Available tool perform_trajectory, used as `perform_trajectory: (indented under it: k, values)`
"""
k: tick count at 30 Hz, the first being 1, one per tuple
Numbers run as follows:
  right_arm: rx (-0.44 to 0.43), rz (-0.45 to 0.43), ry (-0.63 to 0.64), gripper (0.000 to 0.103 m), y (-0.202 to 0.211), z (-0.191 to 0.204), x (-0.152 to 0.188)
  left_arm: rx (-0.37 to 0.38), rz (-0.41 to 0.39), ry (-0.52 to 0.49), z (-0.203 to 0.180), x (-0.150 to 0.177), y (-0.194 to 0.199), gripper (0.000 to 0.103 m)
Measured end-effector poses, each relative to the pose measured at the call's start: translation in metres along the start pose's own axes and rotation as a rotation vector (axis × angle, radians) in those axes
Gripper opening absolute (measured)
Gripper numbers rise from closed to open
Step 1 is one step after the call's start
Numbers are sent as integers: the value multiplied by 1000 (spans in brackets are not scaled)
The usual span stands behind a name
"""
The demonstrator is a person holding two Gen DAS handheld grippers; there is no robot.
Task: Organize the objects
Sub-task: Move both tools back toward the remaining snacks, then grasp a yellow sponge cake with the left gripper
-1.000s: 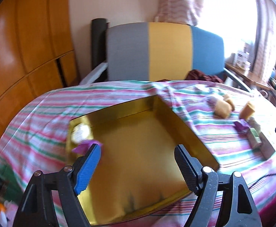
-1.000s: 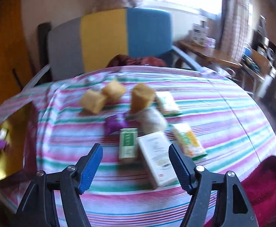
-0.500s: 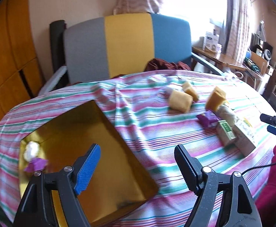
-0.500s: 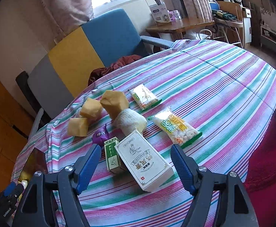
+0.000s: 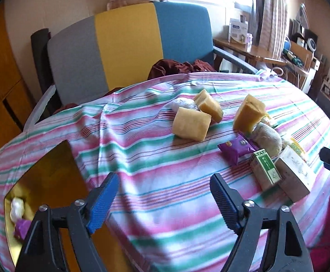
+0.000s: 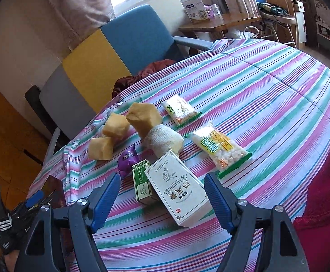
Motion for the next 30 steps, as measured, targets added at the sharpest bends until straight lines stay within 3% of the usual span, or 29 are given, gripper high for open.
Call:
perform_trajectory:
  k: [7, 10, 18, 24, 25, 26, 30]
  values:
    - [-35, 19, -18, 78, -2, -2, 1, -11, 21, -91, -21, -28, -48, 92]
    - [-51, 26, -29, 78, -3, -3, 1, 18, 19, -121, -31, -39, -67, 94]
    - [-92, 43, -74, 78, -5, -9, 0, -3, 24, -188, -51, -61, -112, 96]
    - [-106, 50, -92, 78, -7, -11, 0, -59, 59, -215, -53, -66, -148, 97]
    - [-106, 50, -92, 78, -7, -11, -1, -51, 64, -206, -53, -66, -152, 88]
    - [-105, 48, -93, 78, -7, -12, -1, -32, 68, -190, -51, -66, -153, 67]
    - [-103, 46, -91, 78, -6, -12, -1, 31, 62, -122, -46, -61, -139, 61]
Point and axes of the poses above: each gripper's, at about its wrist camera, not at the fingertips, and y roughly against the way its jaws point, z to its left, x to its underside, the point moved 6 cm from there along -y, roughly the way its jaws point, and after that the axes turned 1 degree about -z, right-handed, at the moved point
